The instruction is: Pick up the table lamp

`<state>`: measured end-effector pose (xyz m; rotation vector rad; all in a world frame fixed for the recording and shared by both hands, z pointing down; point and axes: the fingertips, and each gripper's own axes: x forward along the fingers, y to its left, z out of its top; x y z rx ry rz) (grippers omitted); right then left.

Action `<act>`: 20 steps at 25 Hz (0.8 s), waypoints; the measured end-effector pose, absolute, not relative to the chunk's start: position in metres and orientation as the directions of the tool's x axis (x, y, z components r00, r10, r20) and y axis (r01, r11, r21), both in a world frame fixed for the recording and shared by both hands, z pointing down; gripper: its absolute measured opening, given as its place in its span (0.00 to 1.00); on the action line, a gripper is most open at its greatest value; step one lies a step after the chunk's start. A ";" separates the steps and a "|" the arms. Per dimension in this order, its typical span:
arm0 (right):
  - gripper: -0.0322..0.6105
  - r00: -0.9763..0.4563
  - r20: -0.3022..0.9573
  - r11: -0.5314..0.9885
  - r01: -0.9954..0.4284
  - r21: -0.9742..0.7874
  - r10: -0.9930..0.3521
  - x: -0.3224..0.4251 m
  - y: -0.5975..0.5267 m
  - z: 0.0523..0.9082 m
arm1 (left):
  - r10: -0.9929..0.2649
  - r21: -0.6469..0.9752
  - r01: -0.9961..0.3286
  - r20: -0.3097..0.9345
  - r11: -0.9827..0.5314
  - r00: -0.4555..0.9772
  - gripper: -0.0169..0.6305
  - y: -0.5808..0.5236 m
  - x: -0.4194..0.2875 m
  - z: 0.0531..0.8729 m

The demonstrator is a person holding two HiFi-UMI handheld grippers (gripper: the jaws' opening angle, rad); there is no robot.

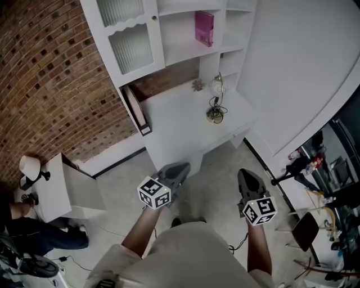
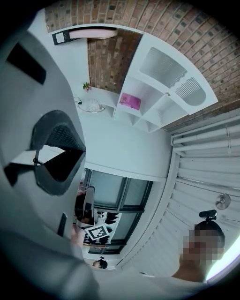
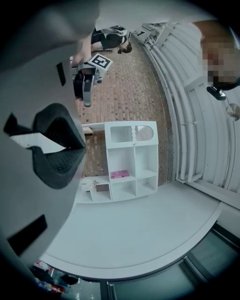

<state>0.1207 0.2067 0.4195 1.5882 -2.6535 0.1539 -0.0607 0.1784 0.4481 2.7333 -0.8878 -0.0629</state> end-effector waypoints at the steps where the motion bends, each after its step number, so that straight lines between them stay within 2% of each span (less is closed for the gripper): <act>1: 0.07 -0.469 0.090 0.465 -0.883 -0.060 -0.879 0.122 0.207 0.420 | -0.582 0.272 -0.567 0.031 -0.777 0.813 0.05 0.179 -0.060 0.448; 3: 0.07 -0.467 0.086 0.463 -0.884 -0.070 -0.880 0.124 0.208 0.421 | -0.579 0.300 -0.552 -0.003 -0.778 0.815 0.05 0.181 -0.060 0.446; 6: 0.18 -0.482 0.082 0.476 -0.875 -0.083 -0.872 0.126 0.211 0.424 | -0.581 0.342 -0.533 -0.046 -0.774 0.813 0.07 0.183 -0.059 0.444; 15: 0.23 -0.497 0.088 0.491 -0.868 -0.082 -0.864 0.144 0.219 0.428 | -0.593 0.341 -0.552 -0.020 -0.761 0.805 0.16 0.191 -0.043 0.452; 20: 0.27 -0.499 0.084 0.493 -0.866 -0.085 -0.862 0.160 0.219 0.430 | -0.595 0.343 -0.553 -0.023 -0.759 0.804 0.26 0.196 -0.033 0.454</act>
